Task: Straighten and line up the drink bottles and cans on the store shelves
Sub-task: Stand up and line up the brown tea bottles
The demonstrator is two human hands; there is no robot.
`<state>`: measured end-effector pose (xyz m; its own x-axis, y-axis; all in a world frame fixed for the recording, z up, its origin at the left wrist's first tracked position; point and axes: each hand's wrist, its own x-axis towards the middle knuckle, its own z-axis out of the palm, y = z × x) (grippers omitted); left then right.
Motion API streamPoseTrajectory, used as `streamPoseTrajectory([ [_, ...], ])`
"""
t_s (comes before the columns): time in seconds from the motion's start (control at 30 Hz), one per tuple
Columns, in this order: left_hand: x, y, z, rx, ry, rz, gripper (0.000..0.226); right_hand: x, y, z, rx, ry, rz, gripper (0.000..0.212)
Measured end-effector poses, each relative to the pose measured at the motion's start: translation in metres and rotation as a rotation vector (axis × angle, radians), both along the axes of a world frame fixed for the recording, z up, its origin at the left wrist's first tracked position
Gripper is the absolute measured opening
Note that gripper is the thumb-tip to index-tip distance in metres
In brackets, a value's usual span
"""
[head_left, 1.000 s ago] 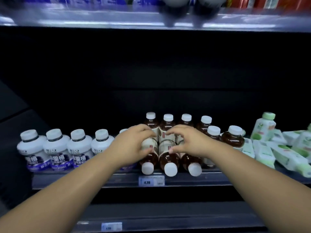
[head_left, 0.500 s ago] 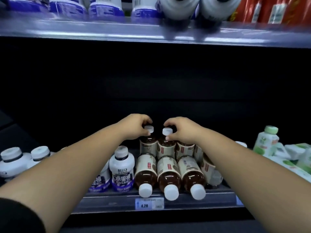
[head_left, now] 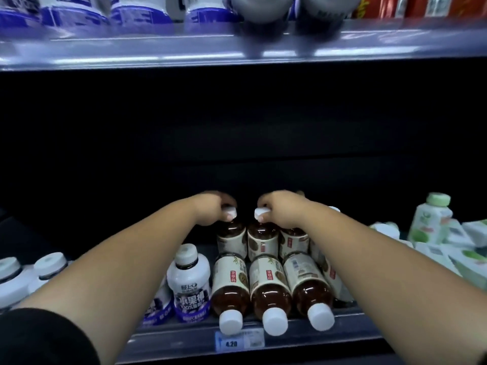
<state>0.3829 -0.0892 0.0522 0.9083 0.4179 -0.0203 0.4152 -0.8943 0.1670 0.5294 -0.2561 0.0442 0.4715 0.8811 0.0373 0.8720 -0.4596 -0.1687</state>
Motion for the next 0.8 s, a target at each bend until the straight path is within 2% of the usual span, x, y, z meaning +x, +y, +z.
streamPoseTrajectory([
  [0.1, -0.012, 0.01, 0.0, -0.118, -0.023, -0.053, 0.045, -0.002, -0.001, 0.001, 0.02, 0.136, 0.035, 0.042],
  [0.2, -0.016, 0.009, -0.004, -0.348, -0.091, -0.026, 0.041, -0.004, 0.001, 0.006, 0.035, 0.158, 0.032, 0.043],
  [0.23, -0.013, 0.007, -0.005, -0.364, -0.12, -0.014, 0.043, -0.004, 0.002, 0.007, 0.038, 0.154, 0.026, 0.043],
  [0.37, 0.004, 0.006, -0.015, -0.133, -0.206, 0.035, 0.048, -0.004, 0.003, 0.006, 0.043, 0.124, 0.029, 0.042],
  [0.57, 0.013, 0.011, -0.023, -0.234, -0.262, 0.106, 0.043, 0.001, 0.006, 0.002, 0.013, 0.113, 0.07, 0.046],
  [0.8, 0.003, 0.01, -0.011, -0.337, -0.135, -0.012, 0.029, 0.004, 0.01, 0.0, -0.013, 0.063, 0.052, 0.046],
])
